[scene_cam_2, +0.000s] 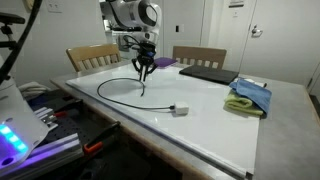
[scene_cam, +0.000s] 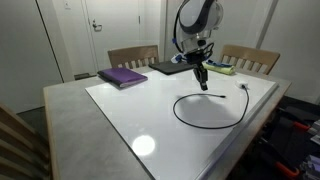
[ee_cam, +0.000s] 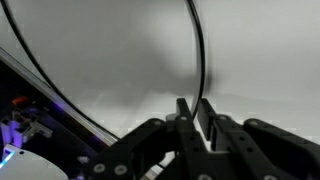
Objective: Wind the black charging cable
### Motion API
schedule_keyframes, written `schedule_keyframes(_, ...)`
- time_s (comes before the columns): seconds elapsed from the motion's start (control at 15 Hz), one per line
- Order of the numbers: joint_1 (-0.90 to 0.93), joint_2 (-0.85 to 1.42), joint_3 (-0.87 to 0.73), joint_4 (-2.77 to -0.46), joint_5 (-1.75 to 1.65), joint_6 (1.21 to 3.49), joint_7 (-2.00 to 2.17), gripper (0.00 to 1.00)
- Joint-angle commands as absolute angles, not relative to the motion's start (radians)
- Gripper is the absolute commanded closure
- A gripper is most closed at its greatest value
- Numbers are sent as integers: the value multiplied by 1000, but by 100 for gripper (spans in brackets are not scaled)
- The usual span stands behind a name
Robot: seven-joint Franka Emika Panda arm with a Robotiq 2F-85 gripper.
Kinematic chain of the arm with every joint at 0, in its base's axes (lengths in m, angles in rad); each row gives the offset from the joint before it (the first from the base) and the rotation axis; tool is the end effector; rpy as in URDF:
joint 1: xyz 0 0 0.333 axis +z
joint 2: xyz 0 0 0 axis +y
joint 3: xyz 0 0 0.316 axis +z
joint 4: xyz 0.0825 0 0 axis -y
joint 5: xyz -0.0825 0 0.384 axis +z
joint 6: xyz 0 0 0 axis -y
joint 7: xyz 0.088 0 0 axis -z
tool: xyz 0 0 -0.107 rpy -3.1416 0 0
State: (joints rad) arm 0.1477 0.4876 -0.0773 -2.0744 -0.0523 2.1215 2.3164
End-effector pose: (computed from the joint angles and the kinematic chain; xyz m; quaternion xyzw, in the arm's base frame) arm 0.5335 0.0339 0.1640 0.4390 -0.8709 -0.0455 0.2164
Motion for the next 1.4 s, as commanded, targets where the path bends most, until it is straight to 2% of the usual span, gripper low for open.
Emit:
schedule_keyframes(0.0,138,418,-69,-2122,-68,2126,2257,50)
schedule_keyframes(0.47,132,357,-66,-2119,-199,2101,1973,3)
schedule_keyframes(0.53,133,347,-65,-2127,-222,2108,1932,0)
schedule_keyframes(0.93,138,303,-63,-2192,-354,2154,1705,0)
schedule_keyframes(1.0,144,349,-68,-2132,-317,2116,1775,0)
schedule_keyframes(1.33,144,334,-65,-2155,-341,2125,1731,0)
